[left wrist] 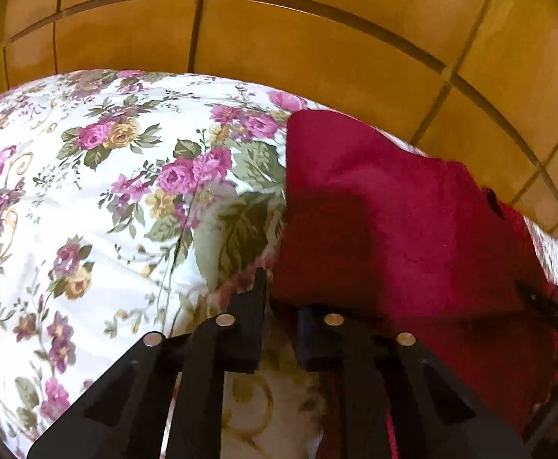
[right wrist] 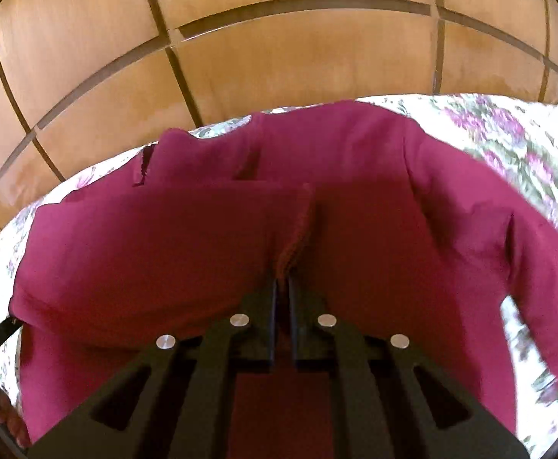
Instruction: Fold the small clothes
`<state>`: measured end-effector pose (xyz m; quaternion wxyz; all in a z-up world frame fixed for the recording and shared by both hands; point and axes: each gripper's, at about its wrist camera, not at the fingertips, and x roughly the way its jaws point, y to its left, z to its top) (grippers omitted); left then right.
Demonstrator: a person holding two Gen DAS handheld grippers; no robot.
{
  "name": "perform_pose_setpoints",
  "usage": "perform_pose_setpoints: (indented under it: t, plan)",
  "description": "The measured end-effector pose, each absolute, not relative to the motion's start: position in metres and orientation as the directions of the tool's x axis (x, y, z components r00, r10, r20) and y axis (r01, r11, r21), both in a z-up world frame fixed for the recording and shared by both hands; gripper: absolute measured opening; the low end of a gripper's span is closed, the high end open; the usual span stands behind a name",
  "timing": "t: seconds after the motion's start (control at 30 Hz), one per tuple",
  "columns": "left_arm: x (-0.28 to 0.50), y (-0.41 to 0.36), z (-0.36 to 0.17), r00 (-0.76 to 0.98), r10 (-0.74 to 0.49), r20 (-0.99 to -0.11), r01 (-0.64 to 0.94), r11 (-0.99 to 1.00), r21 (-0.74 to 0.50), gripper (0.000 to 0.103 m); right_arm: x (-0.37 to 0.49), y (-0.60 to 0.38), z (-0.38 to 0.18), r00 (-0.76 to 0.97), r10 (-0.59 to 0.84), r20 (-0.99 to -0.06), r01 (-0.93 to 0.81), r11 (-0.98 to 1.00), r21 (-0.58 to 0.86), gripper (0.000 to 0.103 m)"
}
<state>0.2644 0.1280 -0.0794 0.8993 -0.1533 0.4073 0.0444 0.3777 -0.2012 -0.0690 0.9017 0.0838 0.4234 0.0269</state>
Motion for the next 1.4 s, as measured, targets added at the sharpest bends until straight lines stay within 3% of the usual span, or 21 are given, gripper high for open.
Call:
perform_pose_setpoints:
  t: [0.13,0.27,0.33,0.37,0.4,0.47,0.57,0.63,0.7,0.8,0.97,1.0,1.07,1.13,1.27,1.4]
  plan:
    - [0.244,0.123,-0.08,0.651,-0.027,-0.759,-0.216,0.952,-0.219,0.01,0.378,-0.206,-0.068,0.642,0.133,-0.755,0.028,0.98,0.197,0.006]
    - [0.237,0.125,-0.054,0.71,-0.029,-0.704,-0.255,0.921,-0.294,0.01,0.375,-0.21,-0.07,0.642,0.145,-0.752,0.039,0.974,0.222,0.01]
    - [0.246,0.119,-0.045,0.718,-0.04,-0.695,-0.234,0.926,-0.296,0.03,0.374,-0.209,-0.069,0.643,0.143,-0.752,0.039,0.975,0.219,0.012]
    - [0.254,0.114,-0.039,0.726,-0.049,-0.686,-0.226,0.925,-0.305,0.05,0.375,-0.205,-0.069,0.643,0.143,-0.752,0.039,0.975,0.219,0.014]
    - [0.26,0.109,-0.033,0.741,-0.05,-0.669,-0.22,0.924,-0.312,0.062,0.375,-0.206,-0.069,0.645,0.148,-0.75,0.04,0.973,0.227,0.014]
    - [0.275,0.099,-0.025,0.754,-0.046,-0.655,-0.21,0.928,-0.307,0.068,0.374,-0.208,-0.071,0.649,0.161,-0.744,0.041,0.969,0.245,0.015]
    - [0.303,0.081,-0.029,0.732,-0.06,-0.679,-0.192,0.938,-0.29,0.09,0.374,-0.212,-0.074,0.652,0.181,-0.736,0.042,0.961,0.274,0.016]
    - [0.316,0.077,-0.041,0.709,-0.045,-0.703,-0.21,0.939,-0.272,0.091,0.373,-0.211,-0.074,0.655,0.182,-0.733,0.042,0.961,0.275,0.016]
    - [0.327,0.078,-0.064,0.671,-0.009,-0.742,-0.243,0.942,-0.232,0.099,0.373,-0.21,-0.074,0.659,0.175,-0.732,0.041,0.963,0.267,0.016]
    - [0.331,0.084,-0.091,0.625,-0.037,-0.78,-0.254,0.935,-0.248,0.099,0.373,-0.21,-0.074,0.662,0.173,-0.729,0.04,0.963,0.265,0.016]
    - [0.33,0.082,-0.088,0.631,-0.019,-0.776,-0.254,0.94,-0.229,0.099,0.373,-0.211,-0.073,0.661,0.18,-0.729,0.041,0.961,0.275,0.019]
    - [0.329,0.082,-0.087,0.632,-0.024,-0.774,-0.252,0.939,-0.235,0.099,0.371,-0.213,-0.071,0.662,0.182,-0.727,0.045,0.959,0.28,0.021]
    - [0.327,0.083,-0.086,0.633,-0.034,-0.774,-0.245,0.939,-0.242,0.099,0.363,-0.216,-0.066,0.669,0.2,-0.716,0.042,0.952,0.305,0.051]
    - [0.323,0.083,-0.086,0.634,-0.04,-0.772,-0.237,0.941,-0.243,0.099,0.347,-0.222,-0.056,0.695,0.2,-0.69,0.04,0.948,0.315,0.062]
    - [0.311,0.082,-0.085,0.651,-0.025,-0.759,-0.239,0.942,-0.236,0.099,0.31,-0.25,-0.044,0.719,0.196,-0.667,0.067,0.936,0.346,0.064]
    - [0.3,0.076,-0.085,0.654,-0.016,-0.756,-0.225,0.95,-0.215,0.099,0.267,-0.307,-0.044,0.731,0.166,-0.662,0.208,0.869,0.448,0.068]
